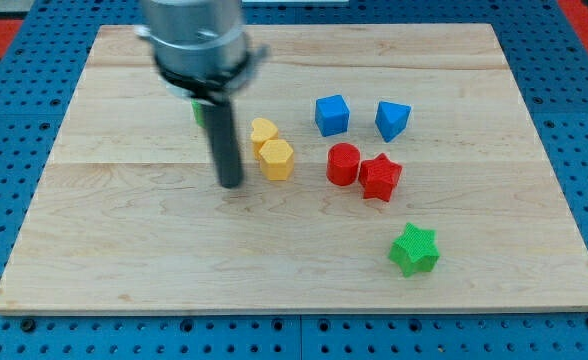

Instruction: Movegreen star into green circle

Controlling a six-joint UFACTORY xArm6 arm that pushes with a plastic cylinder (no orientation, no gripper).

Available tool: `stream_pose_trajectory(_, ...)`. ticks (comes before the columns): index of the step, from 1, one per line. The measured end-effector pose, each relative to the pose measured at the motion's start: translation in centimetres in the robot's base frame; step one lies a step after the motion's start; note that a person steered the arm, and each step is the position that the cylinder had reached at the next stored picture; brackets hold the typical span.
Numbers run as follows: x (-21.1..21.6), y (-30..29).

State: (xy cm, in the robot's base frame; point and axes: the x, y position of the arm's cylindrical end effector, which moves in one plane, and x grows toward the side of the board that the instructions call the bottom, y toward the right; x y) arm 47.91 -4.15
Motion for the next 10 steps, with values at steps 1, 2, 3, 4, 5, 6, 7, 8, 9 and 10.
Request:
stream_pose_trajectory(1, 1.1, 7.5)
stream_pose_trajectory(2, 0.8, 13.6)
stream_pose_trajectory(3, 2.8, 20.3)
stream_pose_trajectory(4, 3.2, 25.2)
stream_pose_trajectory(5, 7.3, 21.1)
stream_pose_trajectory(6, 10.6, 16.5)
stream_pose_trajectory(7, 10.8, 12.3)
stream_pose_trajectory(8, 6.9, 9.8)
stream_pose_trajectory(9, 3.9, 9.7)
stream_pose_trajectory(10, 6.5, 5.6)
